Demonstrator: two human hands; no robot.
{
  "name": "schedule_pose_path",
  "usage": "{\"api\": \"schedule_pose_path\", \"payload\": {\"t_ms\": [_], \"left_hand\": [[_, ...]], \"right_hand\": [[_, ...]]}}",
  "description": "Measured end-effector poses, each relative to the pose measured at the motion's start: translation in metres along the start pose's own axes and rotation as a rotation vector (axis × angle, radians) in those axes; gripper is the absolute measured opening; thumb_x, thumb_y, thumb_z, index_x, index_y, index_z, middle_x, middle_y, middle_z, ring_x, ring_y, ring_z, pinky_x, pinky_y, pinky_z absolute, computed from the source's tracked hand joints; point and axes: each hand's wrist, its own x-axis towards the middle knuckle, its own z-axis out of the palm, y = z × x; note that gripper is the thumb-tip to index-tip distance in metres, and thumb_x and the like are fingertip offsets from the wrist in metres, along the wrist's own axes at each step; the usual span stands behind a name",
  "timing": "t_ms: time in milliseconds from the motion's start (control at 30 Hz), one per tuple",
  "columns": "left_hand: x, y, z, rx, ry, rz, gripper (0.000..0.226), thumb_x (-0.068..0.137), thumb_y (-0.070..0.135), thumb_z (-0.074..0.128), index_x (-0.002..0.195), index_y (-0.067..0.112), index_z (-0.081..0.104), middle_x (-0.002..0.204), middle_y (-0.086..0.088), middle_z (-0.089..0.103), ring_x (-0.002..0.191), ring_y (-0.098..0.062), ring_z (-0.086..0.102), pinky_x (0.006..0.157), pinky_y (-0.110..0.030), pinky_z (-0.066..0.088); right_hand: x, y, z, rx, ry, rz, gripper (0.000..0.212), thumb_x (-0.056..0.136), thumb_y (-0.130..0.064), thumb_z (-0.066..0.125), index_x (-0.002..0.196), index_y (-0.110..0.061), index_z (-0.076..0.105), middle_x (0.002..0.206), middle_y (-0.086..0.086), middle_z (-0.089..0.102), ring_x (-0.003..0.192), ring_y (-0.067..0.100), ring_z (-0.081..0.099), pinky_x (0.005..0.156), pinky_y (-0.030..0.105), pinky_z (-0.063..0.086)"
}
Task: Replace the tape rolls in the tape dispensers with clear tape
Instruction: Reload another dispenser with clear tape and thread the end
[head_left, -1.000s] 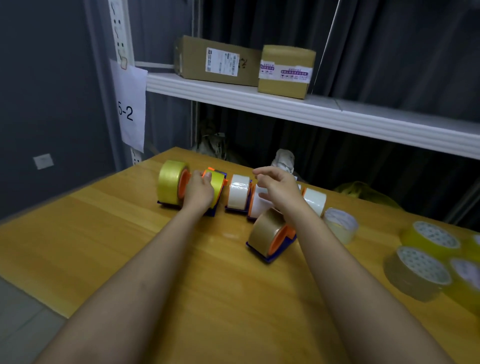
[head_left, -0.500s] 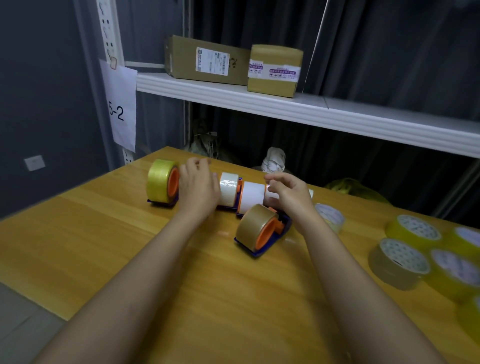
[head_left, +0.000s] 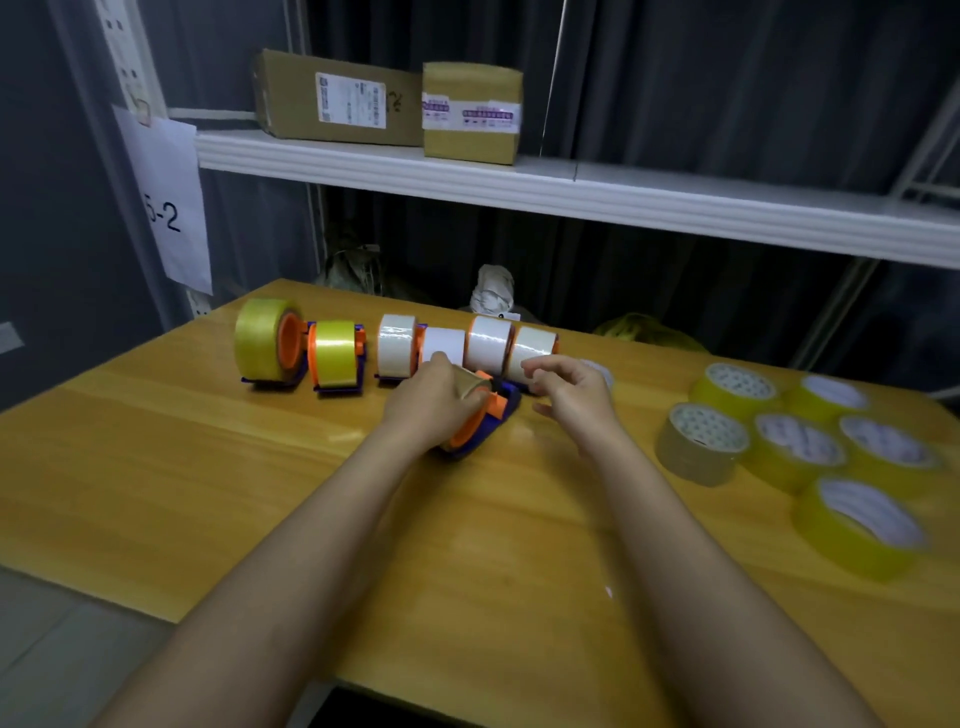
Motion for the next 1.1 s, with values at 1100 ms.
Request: {"api": "schedule_pose_path", "payload": {"t_ms": [1100], "left_hand": [[-0.032, 0.052, 0.017, -0.694, -0.327, 0.266, 0.063, 0.070, 0.067, 0.061, 0.118, 0.029, 0.050, 0.111, 0.010, 0.054, 0.100, -0.005, 0.056, 0.076, -0.019, 0.047]], "right_hand": [[-0.048, 0.032, -0.071, 0.382, 0.236, 0.156, 0.013, 0.097, -0.008, 0.053, 0.101, -0.019, 0.059, 0.098, 0.004, 0.068, 0.088, 0.016, 0.068, 0.084, 0.036, 0.057]]}}
